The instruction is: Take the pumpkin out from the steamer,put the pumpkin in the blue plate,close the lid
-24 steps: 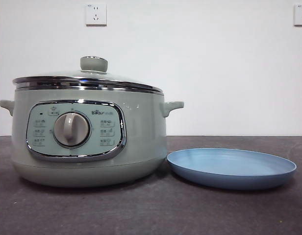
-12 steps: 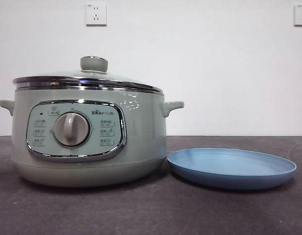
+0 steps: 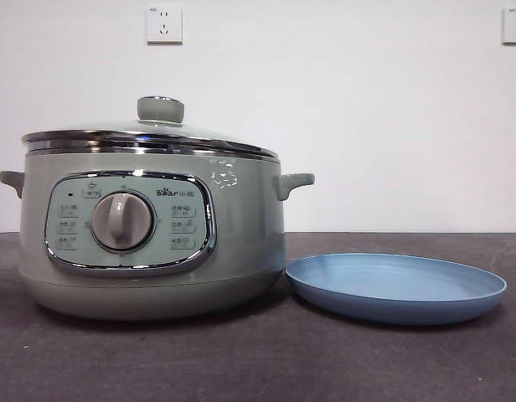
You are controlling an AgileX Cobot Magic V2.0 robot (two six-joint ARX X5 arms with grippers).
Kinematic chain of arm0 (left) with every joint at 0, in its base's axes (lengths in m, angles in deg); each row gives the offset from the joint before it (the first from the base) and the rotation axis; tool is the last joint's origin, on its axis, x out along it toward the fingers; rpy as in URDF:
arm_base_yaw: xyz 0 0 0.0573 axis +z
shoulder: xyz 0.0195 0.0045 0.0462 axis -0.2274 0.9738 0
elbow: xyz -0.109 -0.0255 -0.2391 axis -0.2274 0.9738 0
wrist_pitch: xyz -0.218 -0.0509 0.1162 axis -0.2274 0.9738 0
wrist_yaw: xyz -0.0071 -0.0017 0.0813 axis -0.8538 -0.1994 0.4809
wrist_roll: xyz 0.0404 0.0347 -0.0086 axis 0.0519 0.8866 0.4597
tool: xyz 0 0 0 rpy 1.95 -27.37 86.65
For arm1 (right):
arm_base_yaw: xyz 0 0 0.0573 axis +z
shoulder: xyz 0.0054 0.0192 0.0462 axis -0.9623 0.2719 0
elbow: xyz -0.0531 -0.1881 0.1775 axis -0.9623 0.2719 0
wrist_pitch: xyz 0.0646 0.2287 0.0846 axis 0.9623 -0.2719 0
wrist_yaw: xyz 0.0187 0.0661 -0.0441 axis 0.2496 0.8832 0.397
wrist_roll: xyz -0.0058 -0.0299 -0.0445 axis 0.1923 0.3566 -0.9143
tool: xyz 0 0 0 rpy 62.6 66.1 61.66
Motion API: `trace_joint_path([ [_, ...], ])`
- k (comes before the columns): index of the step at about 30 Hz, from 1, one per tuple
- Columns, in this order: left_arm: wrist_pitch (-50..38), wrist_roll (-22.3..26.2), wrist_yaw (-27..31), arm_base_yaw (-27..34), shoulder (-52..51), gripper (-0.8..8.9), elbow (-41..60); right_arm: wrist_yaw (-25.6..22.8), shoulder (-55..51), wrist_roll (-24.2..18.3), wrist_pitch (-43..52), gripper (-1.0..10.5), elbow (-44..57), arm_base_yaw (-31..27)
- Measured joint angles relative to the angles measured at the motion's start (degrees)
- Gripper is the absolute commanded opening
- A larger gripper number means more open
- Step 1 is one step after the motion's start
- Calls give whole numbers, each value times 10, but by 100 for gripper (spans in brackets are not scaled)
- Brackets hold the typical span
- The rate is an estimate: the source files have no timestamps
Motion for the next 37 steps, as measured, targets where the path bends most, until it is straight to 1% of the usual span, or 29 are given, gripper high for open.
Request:
trace_joint_path([
  [3, 39, 19, -1, 0, 30, -4, -37, 42, 42, -38, -53, -10, -55, 0],
  [4, 49, 25, 0, 0, 38, -4, -46, 54, 54, -48, -68, 12, -72, 0],
  [6, 68, 32, 0, -3, 50, 1, -61, 73, 76, -63, -95, 20, -99, 0],
  [8, 72, 36, 0, -8, 57, 15, -69, 83, 90, -71, -105, 116, -113, 0],
  [9, 72, 37, -1, -10, 60, 68, -72, 87, 96, -73, -107, 196, -119, 0],
  [11, 71, 38, -2, -16, 62, 244, -73, 88, 103, -77, -108, 342, -124, 0],
  [12, 71, 38, -2, -19, 63, 348, -73, 88, 105, -77, -110, 393, -125, 0],
  [13, 71, 40, -2, -21, 65, 420, -73, 88, 107, -77, -111, 418, -126, 0],
  [18, 54, 39, -3, -39, 78, 427, -73, 88, 112, -77, -113, 415, -126, 0],
  [21, 25, 33, -5, -61, 96, 427, -75, 88, 112, -77, -113, 414, -126, 0],
  [24, 22, 31, 1, -88, 123, 427, -87, 88, 113, -76, -113, 414, -126, 0],
  [31, 20, 38, 87, -179, 223, 426, -158, 89, 114, -75, -113, 409, -126, 0],
  [37, 16, 61, 156, -251, 308, 426, -212, 89, 114, -75, -113, 410, -126, 0],
])
